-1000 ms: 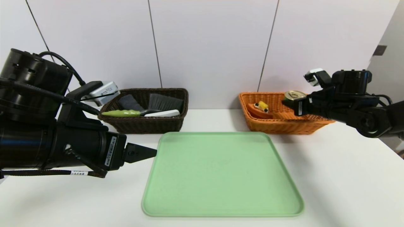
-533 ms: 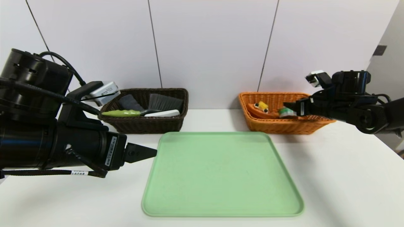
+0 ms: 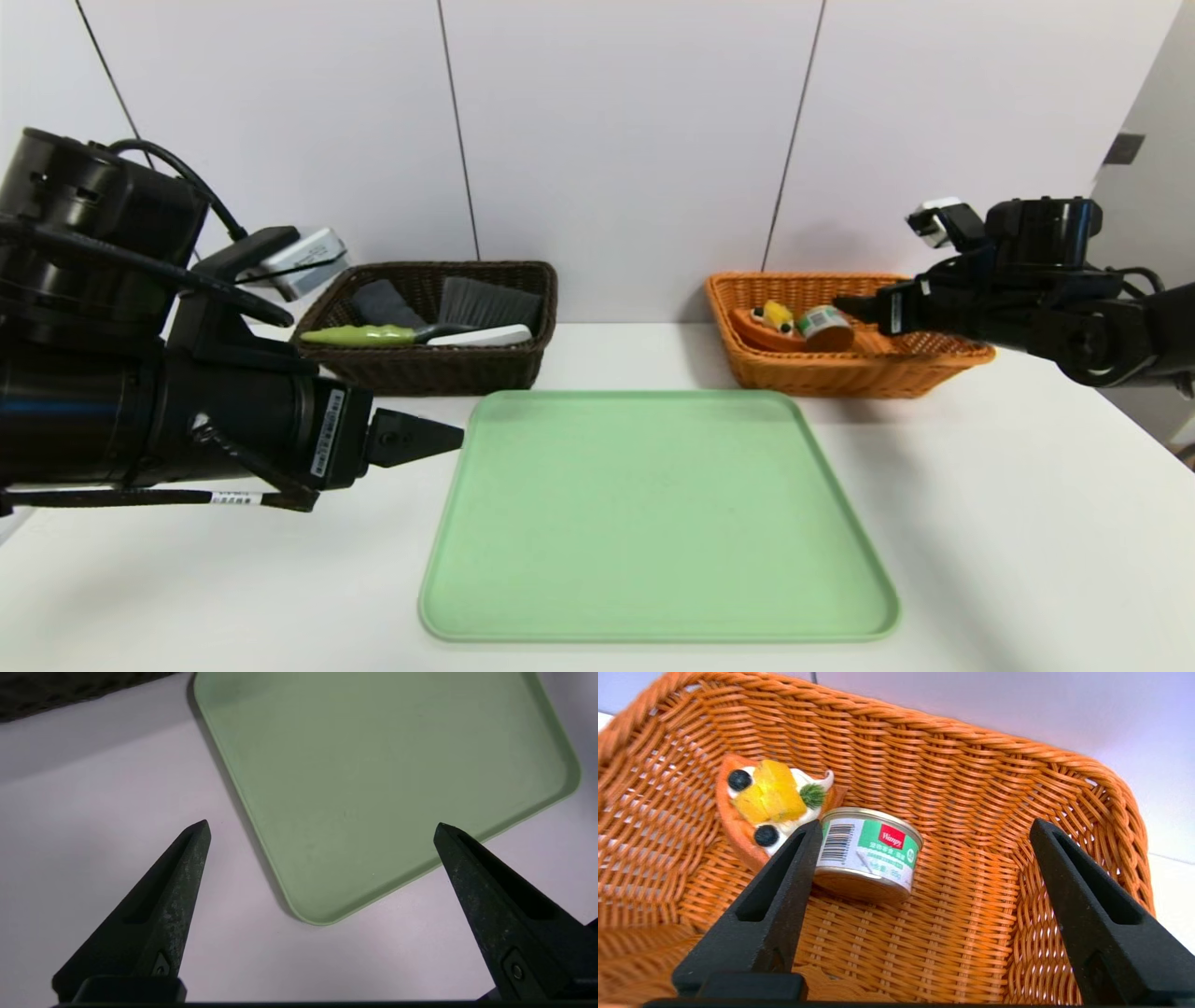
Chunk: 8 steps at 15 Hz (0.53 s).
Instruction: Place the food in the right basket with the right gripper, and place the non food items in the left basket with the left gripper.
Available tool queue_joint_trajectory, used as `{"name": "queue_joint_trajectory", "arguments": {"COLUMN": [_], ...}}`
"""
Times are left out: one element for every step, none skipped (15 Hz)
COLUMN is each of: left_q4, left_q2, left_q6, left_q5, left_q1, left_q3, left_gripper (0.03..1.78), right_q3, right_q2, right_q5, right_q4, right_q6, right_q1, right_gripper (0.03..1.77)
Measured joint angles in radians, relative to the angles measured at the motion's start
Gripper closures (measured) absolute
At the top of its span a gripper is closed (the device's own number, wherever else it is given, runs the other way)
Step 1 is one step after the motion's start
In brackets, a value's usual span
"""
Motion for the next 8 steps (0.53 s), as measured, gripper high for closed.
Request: {"name": "queue_joint_trajectory", "arguments": {"left_q4": [-0.027, -0.040, -0.040, -0.039, -0.039, -0.038, -0.037, -0.034], "left_q2": [-0.001, -0.004, -0.008, -0.014, -0.019, -0.025, -0.033, -0.041], "left_q6": [0.001, 0.002, 0.003, 0.004, 0.007, 0.007, 0.007, 0.006], "left_q5": [0.001, 0.004, 0.013, 0.033, 0.059, 0.097, 0.130, 0.155], "left_q1": [0.013, 0.027, 0.039, 0.050, 0.060, 0.075, 0.092, 0.106], "left_q3": [-0.018, -0.036, -0.056, -0.073, -0.083, -0.092, -0.097, -0.099], "left_gripper": [0.12, 0.12, 0.12, 0.12, 0.12, 0.12, 0.12, 0.12], "right_q3": [-0.006, -0.014, -0.020, -0.023, -0.024, -0.024, -0.024, -0.016], "right_q2": [-0.022, -0.050, -0.078, -0.109, -0.146, -0.190, -0.240, -0.299], "right_q5": [0.001, 0.001, 0.001, 0.001, 0.001, 0.001, -0.001, -0.004], "right_q4": [0.040, 0.092, 0.139, 0.187, 0.243, 0.293, 0.350, 0.411], "right_q6": [0.001, 0.001, 0.002, 0.003, 0.005, 0.006, 0.007, 0.007], "right_q1": [0.005, 0.013, 0.023, 0.035, 0.046, 0.053, 0.057, 0.061], "right_gripper": [0.23, 0.21, 0.20, 0.18, 0.17, 0.16, 0.15, 0.15]}}
